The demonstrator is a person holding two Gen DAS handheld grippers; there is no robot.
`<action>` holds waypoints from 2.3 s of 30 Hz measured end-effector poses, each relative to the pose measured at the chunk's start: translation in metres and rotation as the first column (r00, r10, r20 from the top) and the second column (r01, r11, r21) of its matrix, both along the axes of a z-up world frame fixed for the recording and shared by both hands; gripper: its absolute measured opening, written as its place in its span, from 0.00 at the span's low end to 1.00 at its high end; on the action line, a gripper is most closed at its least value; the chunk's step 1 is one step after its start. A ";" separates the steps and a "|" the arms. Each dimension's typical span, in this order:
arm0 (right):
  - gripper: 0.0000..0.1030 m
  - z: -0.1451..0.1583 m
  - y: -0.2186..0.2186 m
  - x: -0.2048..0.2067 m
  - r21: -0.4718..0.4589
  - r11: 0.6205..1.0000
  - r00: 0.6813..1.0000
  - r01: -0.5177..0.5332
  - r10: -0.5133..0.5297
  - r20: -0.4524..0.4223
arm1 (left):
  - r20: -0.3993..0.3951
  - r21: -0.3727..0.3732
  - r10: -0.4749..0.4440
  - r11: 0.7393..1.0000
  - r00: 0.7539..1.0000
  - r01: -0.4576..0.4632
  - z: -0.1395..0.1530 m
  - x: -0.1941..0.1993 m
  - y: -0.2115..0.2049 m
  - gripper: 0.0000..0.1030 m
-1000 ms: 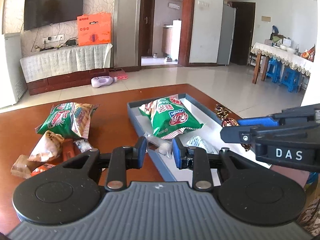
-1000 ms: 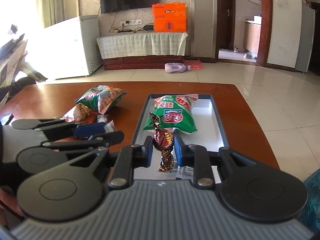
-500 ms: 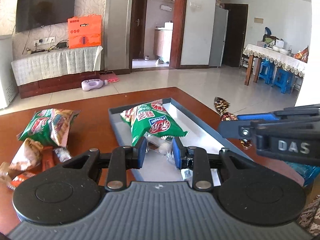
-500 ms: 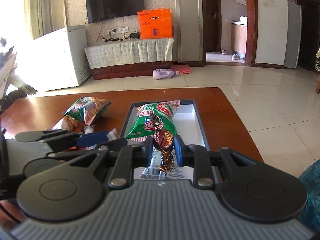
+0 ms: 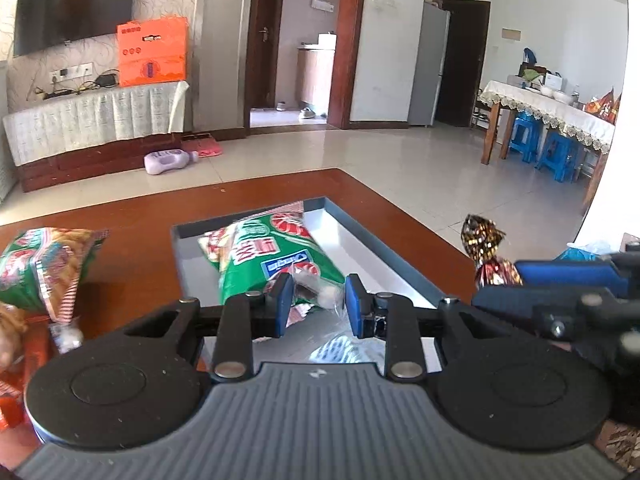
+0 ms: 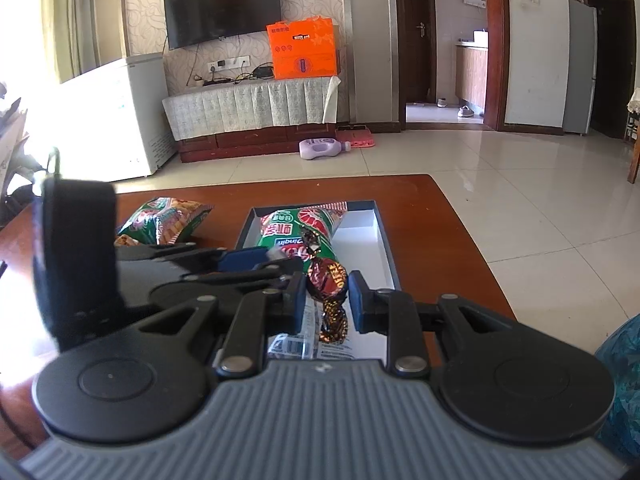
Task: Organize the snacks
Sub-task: 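Carry both candies over the tray and lower them inside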
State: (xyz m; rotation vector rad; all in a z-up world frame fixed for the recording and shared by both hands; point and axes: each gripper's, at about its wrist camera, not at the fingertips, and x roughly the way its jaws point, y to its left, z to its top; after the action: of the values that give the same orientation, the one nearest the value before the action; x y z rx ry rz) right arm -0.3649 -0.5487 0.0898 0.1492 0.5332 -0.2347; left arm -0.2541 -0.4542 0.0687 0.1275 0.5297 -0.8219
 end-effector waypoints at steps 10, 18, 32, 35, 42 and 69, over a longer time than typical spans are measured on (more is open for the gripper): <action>0.25 -0.003 -0.002 0.008 0.010 1.000 1.000 -0.006 0.007 -0.026 | -0.056 0.027 0.002 1.000 0.998 -0.001 -0.009 0.028 -0.029 0.34; 0.25 -0.010 0.000 0.015 0.013 1.000 0.999 -0.015 0.015 -0.051 | -0.064 0.051 0.006 0.999 0.998 -0.003 -0.013 0.037 -0.040 0.38; 0.25 -0.023 -0.005 0.029 0.023 1.000 0.995 -0.015 0.017 -0.097 | -0.035 -0.009 0.021 1.000 0.999 -0.021 0.003 0.033 -0.009 0.65; 0.25 -0.025 -0.002 0.034 0.023 0.999 0.994 -0.022 0.024 -0.105 | -0.023 -0.018 0.008 1.000 1.000 -0.009 0.007 0.030 -0.004 0.66; 0.25 -0.029 0.006 0.047 0.031 0.999 0.991 -0.043 0.046 -0.123 | 0.038 0.002 -0.027 1.000 0.999 0.027 0.014 0.010 0.003 0.68; 0.25 -0.032 0.023 0.049 0.065 0.996 0.989 -0.066 0.074 -0.131 | 0.050 0.043 0.123 0.991 0.991 -0.125 0.037 -0.032 0.083 0.68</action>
State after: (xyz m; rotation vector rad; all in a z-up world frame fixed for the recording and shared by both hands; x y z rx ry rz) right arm -0.3161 -0.5259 0.0581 0.1738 0.6775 -0.1608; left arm -0.2860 -0.3710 0.1061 0.1543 0.5069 -0.6839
